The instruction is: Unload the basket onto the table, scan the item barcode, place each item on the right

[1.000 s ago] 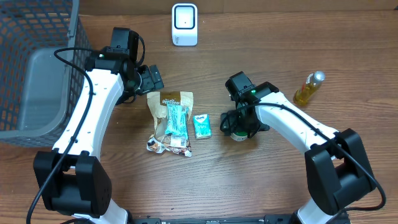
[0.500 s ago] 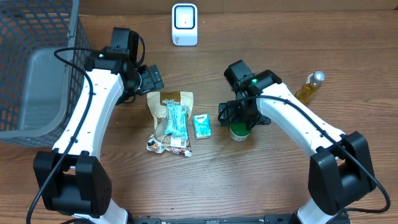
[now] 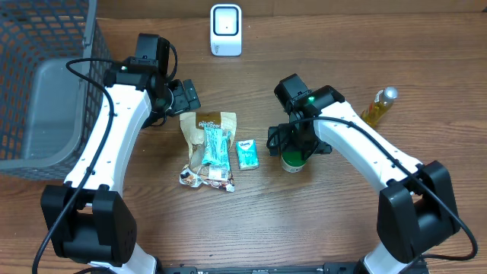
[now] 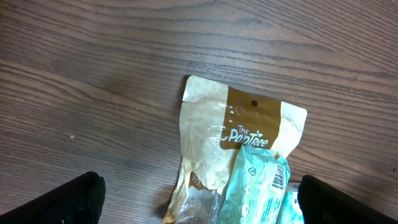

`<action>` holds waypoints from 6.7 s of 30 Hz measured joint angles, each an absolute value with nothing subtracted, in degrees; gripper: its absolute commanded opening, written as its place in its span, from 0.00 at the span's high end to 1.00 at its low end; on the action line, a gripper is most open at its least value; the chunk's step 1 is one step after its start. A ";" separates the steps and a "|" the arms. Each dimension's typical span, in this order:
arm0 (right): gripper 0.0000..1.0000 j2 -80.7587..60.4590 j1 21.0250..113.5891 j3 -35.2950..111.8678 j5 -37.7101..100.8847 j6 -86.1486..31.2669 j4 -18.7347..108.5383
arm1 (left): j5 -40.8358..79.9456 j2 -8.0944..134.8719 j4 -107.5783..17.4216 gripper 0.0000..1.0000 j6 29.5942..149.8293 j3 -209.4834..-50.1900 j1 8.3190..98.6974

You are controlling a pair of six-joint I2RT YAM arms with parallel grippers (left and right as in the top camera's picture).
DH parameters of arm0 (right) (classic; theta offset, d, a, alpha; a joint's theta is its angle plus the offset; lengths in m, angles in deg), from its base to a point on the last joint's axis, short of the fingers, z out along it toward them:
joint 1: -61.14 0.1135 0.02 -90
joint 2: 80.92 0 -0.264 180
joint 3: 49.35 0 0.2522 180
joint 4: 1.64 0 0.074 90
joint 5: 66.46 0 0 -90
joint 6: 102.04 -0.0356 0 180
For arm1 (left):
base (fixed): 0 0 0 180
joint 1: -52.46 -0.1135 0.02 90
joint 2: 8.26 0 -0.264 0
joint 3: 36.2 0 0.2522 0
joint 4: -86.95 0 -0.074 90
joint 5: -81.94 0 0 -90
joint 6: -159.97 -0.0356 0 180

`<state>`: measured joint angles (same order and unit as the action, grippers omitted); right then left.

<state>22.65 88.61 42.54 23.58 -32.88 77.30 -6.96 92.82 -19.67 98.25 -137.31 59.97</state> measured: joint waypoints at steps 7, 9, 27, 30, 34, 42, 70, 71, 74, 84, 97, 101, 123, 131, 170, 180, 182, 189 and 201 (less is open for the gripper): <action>0.00 22.62 88.61 42.54 23.58 -33.01 77.30 | -6.96 92.82 -19.67 0.00 98.25 -137.31 59.97; 0.00 22.65 88.61 42.54 23.55 -33.01 77.30 | -6.96 92.82 -19.67 0.00 98.27 -137.31 59.97; 0.00 22.62 88.61 42.54 23.58 -33.01 77.30 | -6.96 92.82 -19.67 0.00 98.25 -137.31 59.97; 0.00 22.65 88.61 42.54 23.58 -33.01 77.33 | -6.96 92.82 -19.69 0.00 98.27 -137.31 59.97; 0.00 22.65 88.63 42.54 23.58 -33.01 77.33 | -6.96 92.82 -19.67 0.00 98.25 -137.31 59.97; 0.00 22.65 88.61 42.54 23.58 -32.99 77.30 | -6.96 92.82 -19.67 0.00 98.25 -137.31 59.97; 0.00 22.62 88.61 42.54 23.58 -32.99 77.28 | -6.96 92.82 -19.67 0.00 98.27 -137.31 59.97; 0.00 22.62 88.61 42.54 23.55 -32.99 77.28 | -6.96 92.82 -19.67 0.00 98.25 -137.31 59.97; 0.00 22.65 88.61 42.54 23.58 -33.01 77.28 | -6.96 92.82 -19.69 0.00 98.25 -137.31 59.97; 0.00 22.62 88.61 42.54 23.58 -33.01 77.26 | -6.96 92.82 -19.69 0.00 98.25 -137.31 59.97; 0.00 22.62 88.61 42.54 23.55 -33.01 77.09 | -6.96 92.82 -19.69 0.00 98.25 -137.31 59.97; 0.00 22.62 88.61 42.54 23.58 -33.01 77.04 | -6.96 92.82 -19.69 0.00 98.27 -137.31 59.97; 0.00 22.62 88.61 42.54 23.55 -34.35 76.65 | -6.96 92.82 -19.69 0.00 98.27 -137.31 59.97; 0.00 22.62 88.61 42.28 23.58 -34.94 75.80 | -6.96 92.82 -19.67 0.00 98.25 -137.31 59.97; 0.00 22.62 88.61 37.34 22.02 -35.86 72.12 | -6.96 92.82 -19.67 0.00 98.25 -137.31 59.97; 0.00 22.62 88.61 37.34 22.02 -35.86 72.12 | -6.96 92.82 -19.67 0.00 98.27 -137.31 59.97; 0.00 22.62 88.61 37.34 22.02 -35.86 72.10 | -6.96 92.82 -19.67 0.00 98.25 -137.31 59.97; 0.00 22.62 88.61 37.34 20.98 -35.97 72.12 | -6.96 92.82 -19.69 0.00 98.27 -137.31 59.97; 0.00 22.62 88.63 37.34 20.30 -38.61 72.74 | -6.96 92.82 -19.67 0.00 98.25 -137.31 59.97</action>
